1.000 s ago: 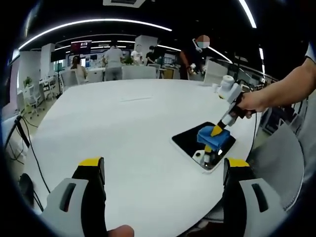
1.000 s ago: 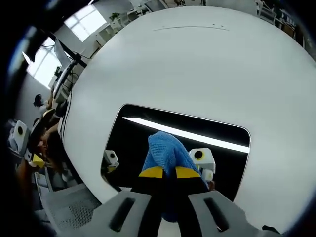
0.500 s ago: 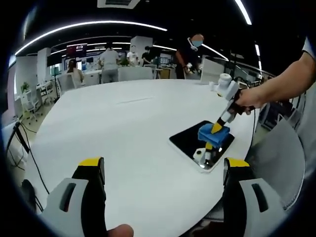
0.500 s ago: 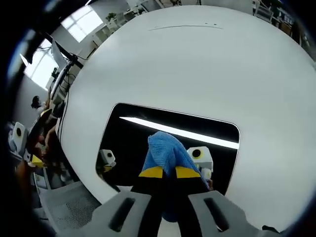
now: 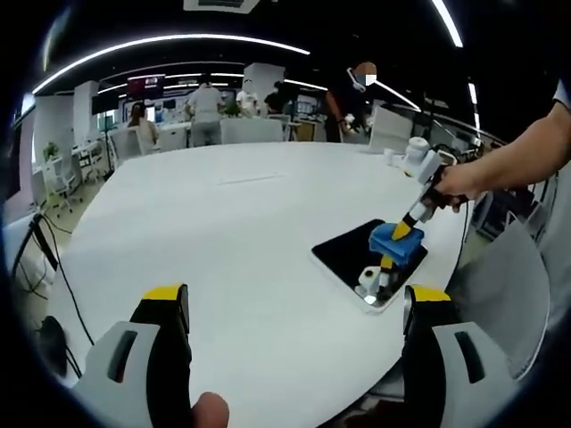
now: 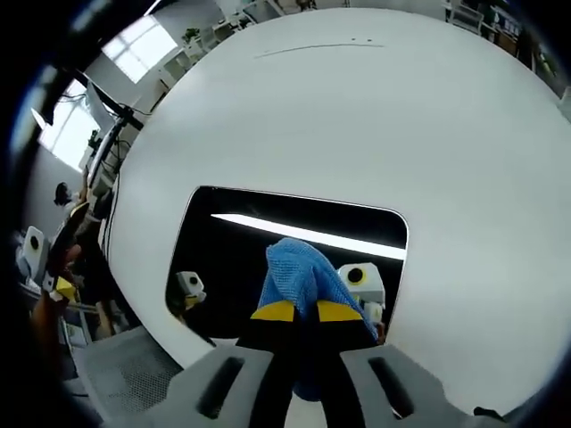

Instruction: Wipe the mirror surface with the cleaning cloth until all visible marks leave the cleaned area.

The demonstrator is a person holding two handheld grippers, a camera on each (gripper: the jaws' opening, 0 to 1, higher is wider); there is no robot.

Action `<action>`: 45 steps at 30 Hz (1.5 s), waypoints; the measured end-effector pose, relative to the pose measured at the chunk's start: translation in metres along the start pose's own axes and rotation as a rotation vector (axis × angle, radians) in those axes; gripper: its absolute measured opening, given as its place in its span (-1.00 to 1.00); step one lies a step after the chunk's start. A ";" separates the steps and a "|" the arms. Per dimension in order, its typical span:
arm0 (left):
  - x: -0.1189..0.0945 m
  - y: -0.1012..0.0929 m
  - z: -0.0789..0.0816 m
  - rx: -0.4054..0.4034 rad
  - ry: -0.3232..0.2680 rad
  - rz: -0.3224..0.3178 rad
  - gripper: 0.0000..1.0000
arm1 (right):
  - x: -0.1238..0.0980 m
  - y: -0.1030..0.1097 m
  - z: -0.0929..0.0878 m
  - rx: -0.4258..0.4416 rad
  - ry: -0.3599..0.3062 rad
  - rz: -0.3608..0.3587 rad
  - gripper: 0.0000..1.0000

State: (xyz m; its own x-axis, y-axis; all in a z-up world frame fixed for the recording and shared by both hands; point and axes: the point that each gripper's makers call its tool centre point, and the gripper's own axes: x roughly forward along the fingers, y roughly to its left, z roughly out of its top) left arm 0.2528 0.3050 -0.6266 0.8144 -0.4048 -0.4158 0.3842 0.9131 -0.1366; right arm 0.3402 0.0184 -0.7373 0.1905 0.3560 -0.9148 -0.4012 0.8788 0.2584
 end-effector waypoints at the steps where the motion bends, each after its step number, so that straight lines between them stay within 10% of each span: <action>1: -0.001 0.000 -0.001 -0.006 -0.003 0.004 0.98 | -0.001 -0.001 -0.001 0.013 -0.004 0.002 -0.99; 45: -0.002 -0.001 -0.008 -0.030 -0.003 0.008 0.98 | -0.008 -0.048 0.001 0.151 -0.050 -0.112 -1.00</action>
State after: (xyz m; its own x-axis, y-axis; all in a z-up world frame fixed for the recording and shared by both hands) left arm 0.2479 0.3053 -0.6329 0.8186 -0.3981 -0.4141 0.3648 0.9171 -0.1605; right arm 0.3585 -0.0269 -0.7420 0.2724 0.2652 -0.9249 -0.2365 0.9502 0.2028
